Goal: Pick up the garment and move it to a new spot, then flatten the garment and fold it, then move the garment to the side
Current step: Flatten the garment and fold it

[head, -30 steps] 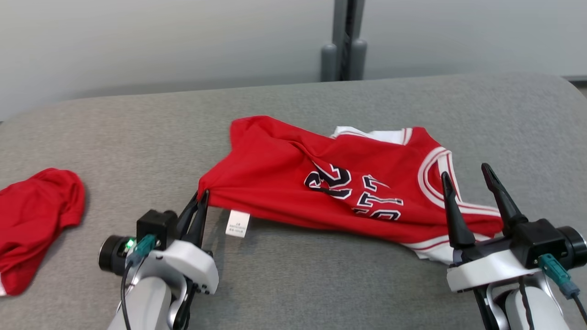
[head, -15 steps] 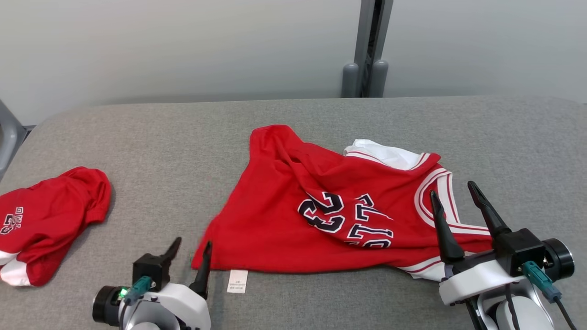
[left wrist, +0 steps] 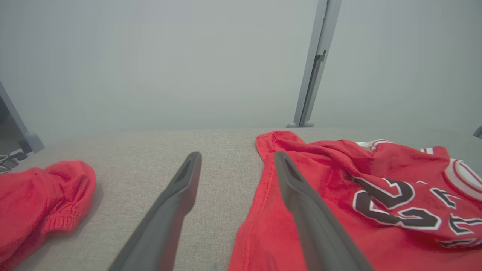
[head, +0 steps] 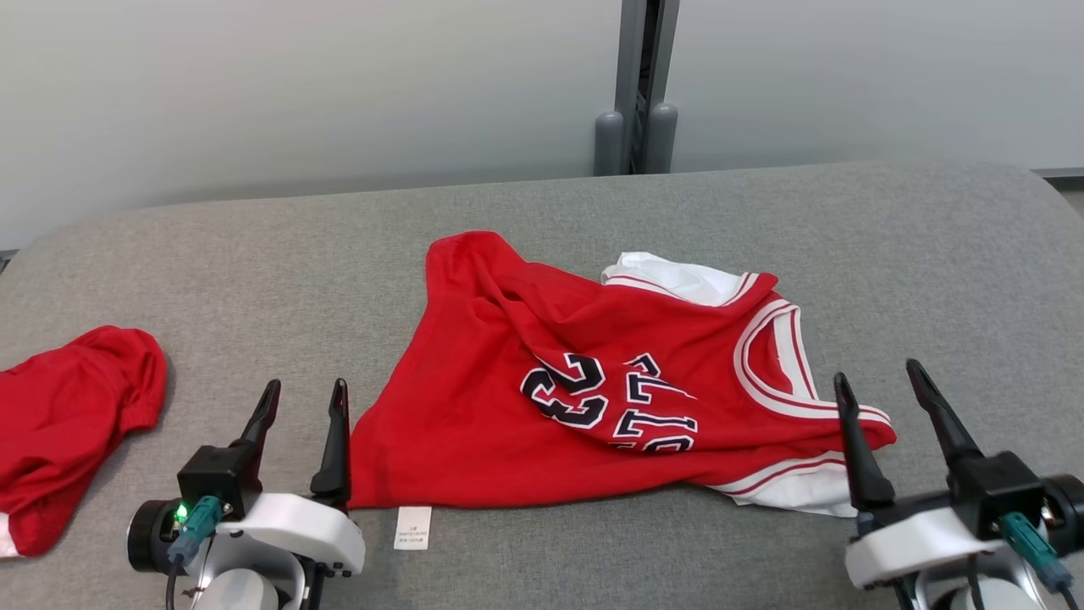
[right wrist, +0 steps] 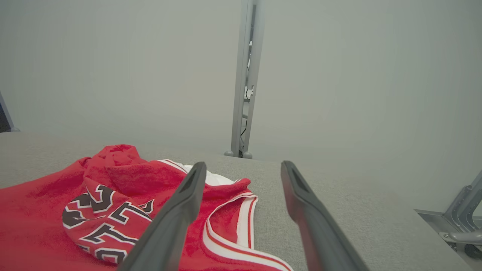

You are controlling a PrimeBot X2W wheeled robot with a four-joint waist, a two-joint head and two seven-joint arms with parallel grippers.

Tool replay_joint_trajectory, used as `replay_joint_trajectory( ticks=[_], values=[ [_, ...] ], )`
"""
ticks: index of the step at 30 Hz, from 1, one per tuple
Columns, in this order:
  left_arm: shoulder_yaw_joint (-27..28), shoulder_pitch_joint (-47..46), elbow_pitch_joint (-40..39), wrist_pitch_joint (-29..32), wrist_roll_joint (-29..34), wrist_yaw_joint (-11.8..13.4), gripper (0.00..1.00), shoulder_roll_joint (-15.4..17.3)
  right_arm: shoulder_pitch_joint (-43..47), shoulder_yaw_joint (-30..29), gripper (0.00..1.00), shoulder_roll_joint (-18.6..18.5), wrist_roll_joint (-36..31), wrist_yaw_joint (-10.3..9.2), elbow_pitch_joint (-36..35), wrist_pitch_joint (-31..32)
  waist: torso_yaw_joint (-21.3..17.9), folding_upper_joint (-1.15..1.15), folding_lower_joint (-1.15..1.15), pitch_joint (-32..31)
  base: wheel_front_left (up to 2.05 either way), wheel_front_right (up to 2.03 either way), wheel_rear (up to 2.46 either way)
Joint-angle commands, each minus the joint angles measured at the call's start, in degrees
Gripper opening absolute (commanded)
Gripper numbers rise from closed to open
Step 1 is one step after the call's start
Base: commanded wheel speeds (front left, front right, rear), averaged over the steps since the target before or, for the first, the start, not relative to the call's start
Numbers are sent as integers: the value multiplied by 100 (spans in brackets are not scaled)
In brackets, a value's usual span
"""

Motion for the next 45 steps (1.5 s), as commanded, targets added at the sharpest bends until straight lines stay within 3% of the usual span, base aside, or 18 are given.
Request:
replay_joint_trajectory(
  ticks=[1,7,13,23,30,31,32,33,34,39,45],
  values=[
    [25,79,-84,-32,34,25,100,-2,123,-96,100,-34,22,-2,-22,-30,-35,0,0,37,0,0,0],
    [1,128,-187,-32,130,-48,100,-98,558,-410,100,-22,258,-1,77,-30,-84,0,0,179,0,0,0],
    [5,-26,-103,-32,218,-145,100,-106,510,-614,100,-26,629,-2,920,-30,-125,0,0,350,0,0,0],
    [37,-148,-2,-33,323,-208,100,-84,97,-544,100,-22,1045,-2,1946,-22,-46,0,0,457,0,0,0],
    [67,-197,42,-33,353,-227,100,-90,-43,-381,100,-28,1169,-2,2194,-23,22,0,0,495,0,0,0],
    [67,-200,46,-33,360,-235,100,-93,-50,-362,97,-26,1193,-2,2230,-22,31,0,0,497,0,0,0],
    [70,-201,47,-33,366,-240,100,-94,-58,-349,44,-27,1176,-2,2248,-23,36,0,0,501,0,0,0],
    [70,-205,48,-33,368,-244,100,-99,-60,-335,9,-28,1171,-2,2271,-22,43,0,0,505,0,0,0],
    [74,-207,53,-33,363,-249,100,-103,-63,-308,0,-27,1173,-2,2295,-23,48,0,0,506,0,0,0],
    [94,-204,89,-33,371,-238,100,-118,-125,-277,0,-28,1243,-2,2326,-23,40,0,0,493,0,0,0],
    [116,-114,174,-33,377,-258,100,-131,-99,-573,0,-26,1122,-2,1847,-22,-41,0,0,445,0,0,0]
  ],
)
